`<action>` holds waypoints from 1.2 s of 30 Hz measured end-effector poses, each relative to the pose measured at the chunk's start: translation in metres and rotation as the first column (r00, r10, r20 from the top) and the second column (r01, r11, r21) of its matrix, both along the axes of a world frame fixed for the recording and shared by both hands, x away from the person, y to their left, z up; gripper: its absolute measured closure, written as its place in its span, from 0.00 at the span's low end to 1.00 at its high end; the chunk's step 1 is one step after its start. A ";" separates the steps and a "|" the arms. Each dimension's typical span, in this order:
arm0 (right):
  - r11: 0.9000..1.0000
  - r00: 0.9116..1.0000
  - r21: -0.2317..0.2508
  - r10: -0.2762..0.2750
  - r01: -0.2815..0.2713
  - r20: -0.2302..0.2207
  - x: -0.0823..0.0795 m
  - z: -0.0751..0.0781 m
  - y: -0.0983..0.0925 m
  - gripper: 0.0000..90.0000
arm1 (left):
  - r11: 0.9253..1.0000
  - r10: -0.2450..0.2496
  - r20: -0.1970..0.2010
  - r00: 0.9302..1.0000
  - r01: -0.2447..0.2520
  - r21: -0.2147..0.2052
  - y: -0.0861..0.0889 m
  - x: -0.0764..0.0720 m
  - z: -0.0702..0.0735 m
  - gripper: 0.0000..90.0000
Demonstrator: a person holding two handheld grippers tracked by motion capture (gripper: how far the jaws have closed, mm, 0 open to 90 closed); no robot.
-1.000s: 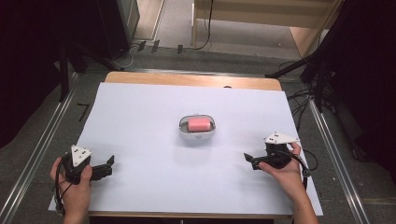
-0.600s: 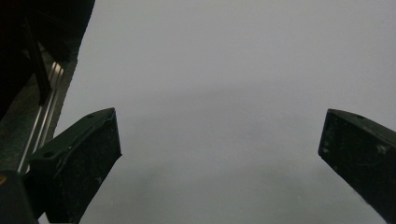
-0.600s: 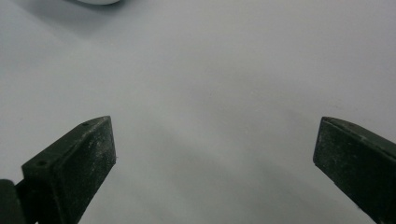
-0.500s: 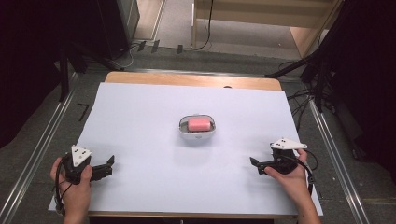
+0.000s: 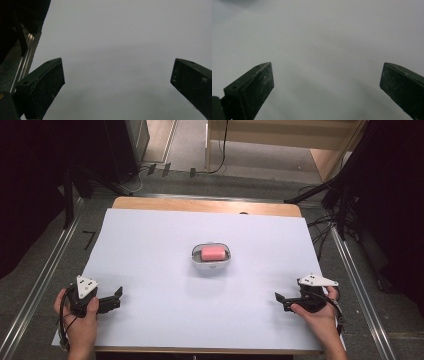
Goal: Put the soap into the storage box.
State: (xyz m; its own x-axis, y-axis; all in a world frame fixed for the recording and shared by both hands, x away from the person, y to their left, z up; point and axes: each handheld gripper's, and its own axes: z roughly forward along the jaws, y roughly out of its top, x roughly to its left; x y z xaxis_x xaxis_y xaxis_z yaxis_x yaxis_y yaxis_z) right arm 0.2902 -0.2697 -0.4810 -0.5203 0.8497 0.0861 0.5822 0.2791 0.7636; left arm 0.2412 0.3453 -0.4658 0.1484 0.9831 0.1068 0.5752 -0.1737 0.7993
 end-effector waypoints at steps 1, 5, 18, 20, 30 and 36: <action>1.000 1.000 0.002 -0.007 0.007 0.001 -0.002 -0.001 -0.002 0.00 | 1.000 0.000 0.001 1.000 0.000 -0.001 0.000 0.000 0.000 0.00; 1.000 1.000 0.010 -0.020 0.020 0.003 -0.006 -0.003 -0.009 0.00 | 1.000 -0.002 0.001 1.000 0.002 0.001 0.000 0.000 0.000 0.00; 0.998 0.998 0.020 -0.068 0.068 0.010 -0.019 -0.003 -0.030 0.00 | 1.000 -0.001 0.002 1.000 0.001 0.001 0.000 0.000 0.000 0.00; 0.997 0.997 0.022 -0.073 0.072 0.015 -0.021 -0.003 -0.033 0.00 | 1.000 -0.001 0.002 1.000 0.001 0.001 0.000 0.000 0.000 0.00; 0.991 0.989 0.053 -0.127 0.123 0.081 -0.032 -0.007 -0.040 0.05 | 1.000 0.000 -0.001 1.000 0.000 -0.007 0.001 0.001 0.000 0.00; 0.989 0.985 0.048 -0.144 0.140 0.096 -0.033 -0.008 -0.039 0.06 | 1.000 0.000 -0.007 1.000 0.000 -0.011 0.001 0.001 0.000 0.00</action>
State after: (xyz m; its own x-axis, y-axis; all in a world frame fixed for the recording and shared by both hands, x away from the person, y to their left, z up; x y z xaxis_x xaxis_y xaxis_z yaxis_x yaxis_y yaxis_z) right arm 0.2568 -0.3088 -0.4888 -0.4022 0.9124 0.0764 0.5350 0.1665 0.8283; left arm 0.2423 0.3468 -0.4658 0.1488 0.9843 0.0950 0.5813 -0.1648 0.7968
